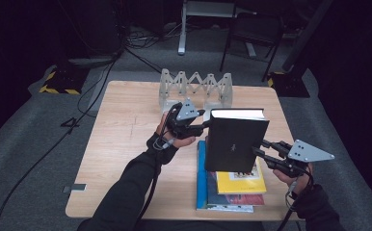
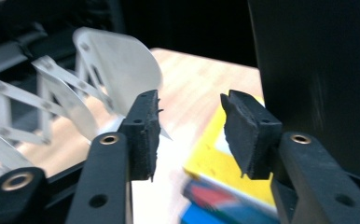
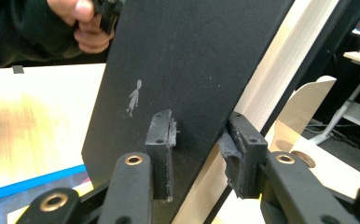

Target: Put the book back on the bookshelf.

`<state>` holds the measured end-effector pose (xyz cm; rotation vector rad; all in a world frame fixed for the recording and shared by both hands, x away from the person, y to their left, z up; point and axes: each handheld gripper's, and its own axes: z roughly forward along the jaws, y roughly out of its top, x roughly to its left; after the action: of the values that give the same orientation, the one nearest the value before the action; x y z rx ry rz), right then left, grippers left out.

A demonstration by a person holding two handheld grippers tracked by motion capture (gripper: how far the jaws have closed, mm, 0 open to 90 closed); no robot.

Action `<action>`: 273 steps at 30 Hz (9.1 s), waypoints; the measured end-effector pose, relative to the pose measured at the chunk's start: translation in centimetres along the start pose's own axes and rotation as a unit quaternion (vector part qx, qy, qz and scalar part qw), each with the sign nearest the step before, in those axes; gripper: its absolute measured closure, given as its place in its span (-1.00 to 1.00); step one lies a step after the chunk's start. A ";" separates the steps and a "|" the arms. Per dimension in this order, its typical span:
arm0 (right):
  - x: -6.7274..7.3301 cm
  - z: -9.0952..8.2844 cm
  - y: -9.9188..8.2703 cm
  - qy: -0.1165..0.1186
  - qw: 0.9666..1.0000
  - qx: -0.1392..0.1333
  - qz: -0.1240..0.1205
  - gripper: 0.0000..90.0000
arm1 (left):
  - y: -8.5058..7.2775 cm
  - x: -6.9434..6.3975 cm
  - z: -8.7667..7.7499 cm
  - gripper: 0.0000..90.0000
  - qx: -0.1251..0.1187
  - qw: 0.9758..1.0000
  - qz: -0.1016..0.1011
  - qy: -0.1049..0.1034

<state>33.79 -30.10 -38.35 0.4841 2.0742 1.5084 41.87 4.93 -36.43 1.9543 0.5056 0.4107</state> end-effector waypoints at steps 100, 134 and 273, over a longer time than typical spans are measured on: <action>0.0 -3.7 -8.4 -0.025 0.985 0.147 0.088 -0.33 | 1.1 -8.5 0.9 0.10 -0.067 0.986 0.049 -0.144; -2.8 -4.6 -14.5 -0.076 0.954 0.249 0.151 -0.50 | 1.4 -8.4 1.2 0.12 -0.074 0.988 0.032 -0.128; -2.4 -4.6 -14.4 -0.085 0.956 0.248 0.135 -0.49 | -13.2 6.3 1.5 -0.06 0.060 0.938 -0.176 0.292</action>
<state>33.18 -39.42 -50.42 1.0838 2.3079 1.0171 45.78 12.10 -48.68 1.7860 1.2665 0.7439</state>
